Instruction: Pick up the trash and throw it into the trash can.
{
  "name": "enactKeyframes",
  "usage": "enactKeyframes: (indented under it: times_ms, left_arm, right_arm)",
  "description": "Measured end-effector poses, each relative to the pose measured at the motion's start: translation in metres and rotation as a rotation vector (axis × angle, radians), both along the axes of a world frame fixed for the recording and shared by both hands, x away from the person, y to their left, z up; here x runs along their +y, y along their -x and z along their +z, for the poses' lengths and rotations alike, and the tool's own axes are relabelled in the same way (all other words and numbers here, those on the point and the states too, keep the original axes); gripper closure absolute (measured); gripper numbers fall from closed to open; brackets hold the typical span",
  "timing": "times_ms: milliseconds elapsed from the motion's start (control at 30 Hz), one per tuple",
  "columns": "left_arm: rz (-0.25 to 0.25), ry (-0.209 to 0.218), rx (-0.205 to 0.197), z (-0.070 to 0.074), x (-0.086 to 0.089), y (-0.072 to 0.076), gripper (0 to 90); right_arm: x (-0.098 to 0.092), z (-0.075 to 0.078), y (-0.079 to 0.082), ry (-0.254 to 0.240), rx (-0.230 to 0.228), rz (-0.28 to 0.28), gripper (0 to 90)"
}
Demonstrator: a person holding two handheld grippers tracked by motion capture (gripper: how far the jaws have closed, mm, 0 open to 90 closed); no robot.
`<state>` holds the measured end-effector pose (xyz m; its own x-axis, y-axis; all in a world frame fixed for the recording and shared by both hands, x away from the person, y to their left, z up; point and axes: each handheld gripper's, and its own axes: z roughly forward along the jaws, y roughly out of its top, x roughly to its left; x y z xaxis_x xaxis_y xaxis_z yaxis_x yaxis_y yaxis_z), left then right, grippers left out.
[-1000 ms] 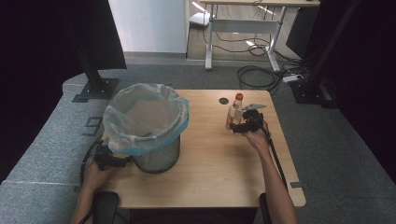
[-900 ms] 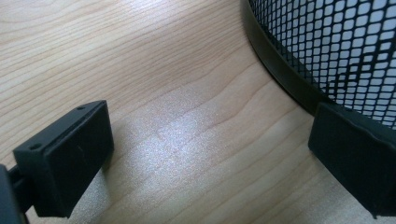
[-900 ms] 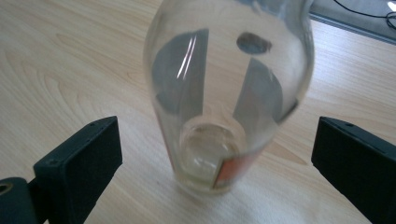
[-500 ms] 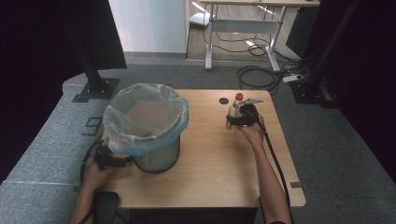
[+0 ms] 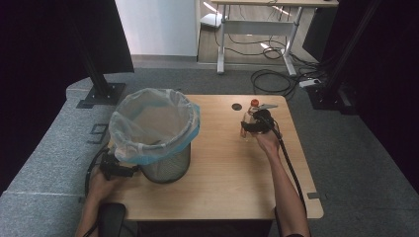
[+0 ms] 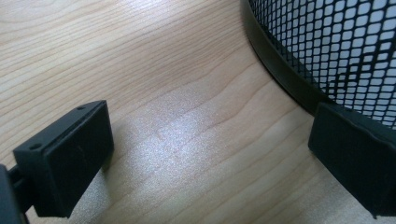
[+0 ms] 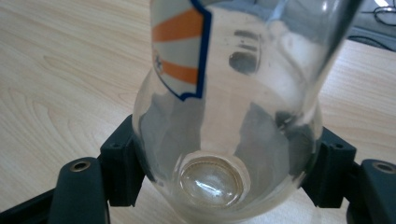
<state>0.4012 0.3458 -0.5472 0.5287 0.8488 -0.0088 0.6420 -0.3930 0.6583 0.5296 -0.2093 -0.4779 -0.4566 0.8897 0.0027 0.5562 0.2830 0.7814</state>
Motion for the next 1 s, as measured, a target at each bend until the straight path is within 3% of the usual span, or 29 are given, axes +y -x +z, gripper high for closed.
enactKeyframes:
  times_ms: [100,367,667,1000]
  left_arm:
    - [0.000,0.000,0.000,0.000,0.000,0.000,0.0]
    - [0.000,0.000,0.000,0.000,0.000,0.000,0.0]
    - [0.000,0.000,0.000,0.000,0.000,0.000,0.0]
    - [0.000,0.000,0.000,0.000,0.000,0.000,0.0]
  right_arm:
    - [-0.002,0.004,0.003,-0.003,0.019,0.014,27.8]
    - [-0.002,0.023,0.013,-0.015,0.018,0.067,27.8]
    - [0.004,0.049,0.022,0.025,0.010,0.133,27.8]
    - [0.006,0.082,0.030,-0.010,-0.007,0.172,27.8]
